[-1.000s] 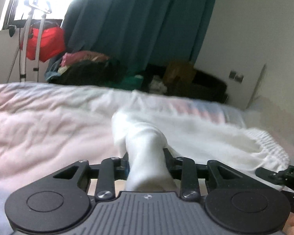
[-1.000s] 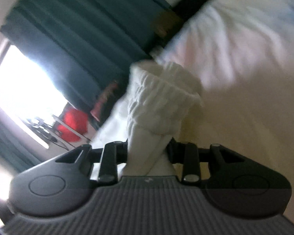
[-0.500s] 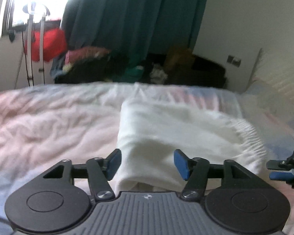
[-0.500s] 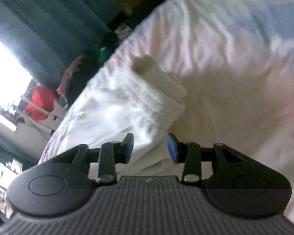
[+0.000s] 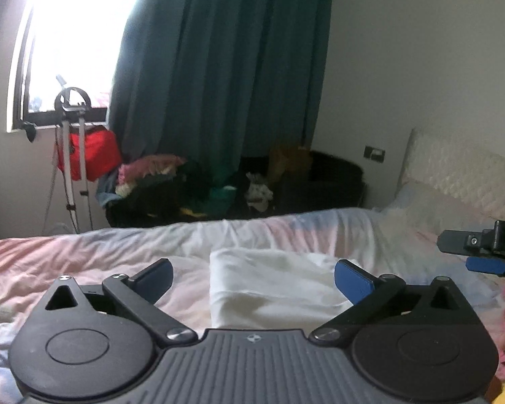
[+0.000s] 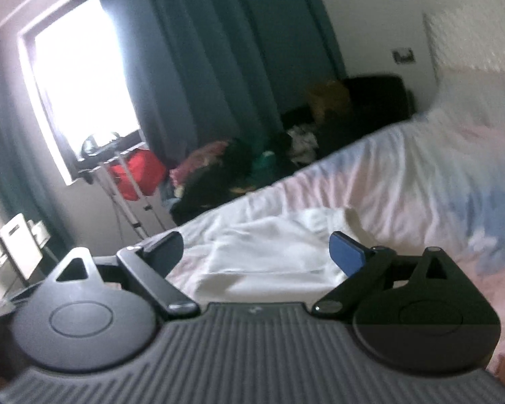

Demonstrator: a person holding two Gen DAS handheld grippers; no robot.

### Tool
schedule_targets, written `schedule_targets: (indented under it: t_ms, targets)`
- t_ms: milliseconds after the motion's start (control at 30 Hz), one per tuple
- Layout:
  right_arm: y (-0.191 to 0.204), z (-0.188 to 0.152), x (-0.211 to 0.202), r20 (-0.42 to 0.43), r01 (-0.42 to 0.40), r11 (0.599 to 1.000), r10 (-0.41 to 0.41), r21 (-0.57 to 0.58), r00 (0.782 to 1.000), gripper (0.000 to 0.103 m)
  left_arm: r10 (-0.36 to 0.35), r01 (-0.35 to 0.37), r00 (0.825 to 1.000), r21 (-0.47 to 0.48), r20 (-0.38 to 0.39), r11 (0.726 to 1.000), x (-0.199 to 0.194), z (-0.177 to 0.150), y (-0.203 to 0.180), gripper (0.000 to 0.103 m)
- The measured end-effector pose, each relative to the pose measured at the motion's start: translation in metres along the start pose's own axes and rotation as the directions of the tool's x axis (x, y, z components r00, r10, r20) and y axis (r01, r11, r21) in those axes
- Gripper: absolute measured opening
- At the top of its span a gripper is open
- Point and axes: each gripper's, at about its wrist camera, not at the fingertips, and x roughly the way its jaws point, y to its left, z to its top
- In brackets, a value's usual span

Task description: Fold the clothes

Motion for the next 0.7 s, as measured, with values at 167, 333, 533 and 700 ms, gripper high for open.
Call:
schedule_targets:
  t_ms: [167,333,533,700]
  targets:
    - [0.015,-0.01,-0.022,0.045,0.008,0.999,-0.006,-0.048,0.999,0.095,0.028,-0.028,0.999,0.011,0.02,1.0,-0.042,0.003,-0.001,0.103]
    - [0.021,-0.031,-0.031,0.069,0.03,0.997,-0.025,-0.071,0.997,0.095,0.05,-0.051,0.998,0.056,0.025,0.997,-0.07,-0.01,-0.005,0.103]
    - [0.029,-0.055,-0.043,0.099,0.056,0.994,-0.046,-0.098,0.994,0.095,0.054,-0.055,0.998,0.053,0.018,0.997,-0.077,-0.039,-0.003,0.103]
    - [0.032,-0.082,-0.04,0.104,0.091,0.987,-0.077,-0.134,0.992,0.095,0.076,-0.077,0.997,0.056,0.021,0.995,-0.079,-0.06,0.002,0.103]
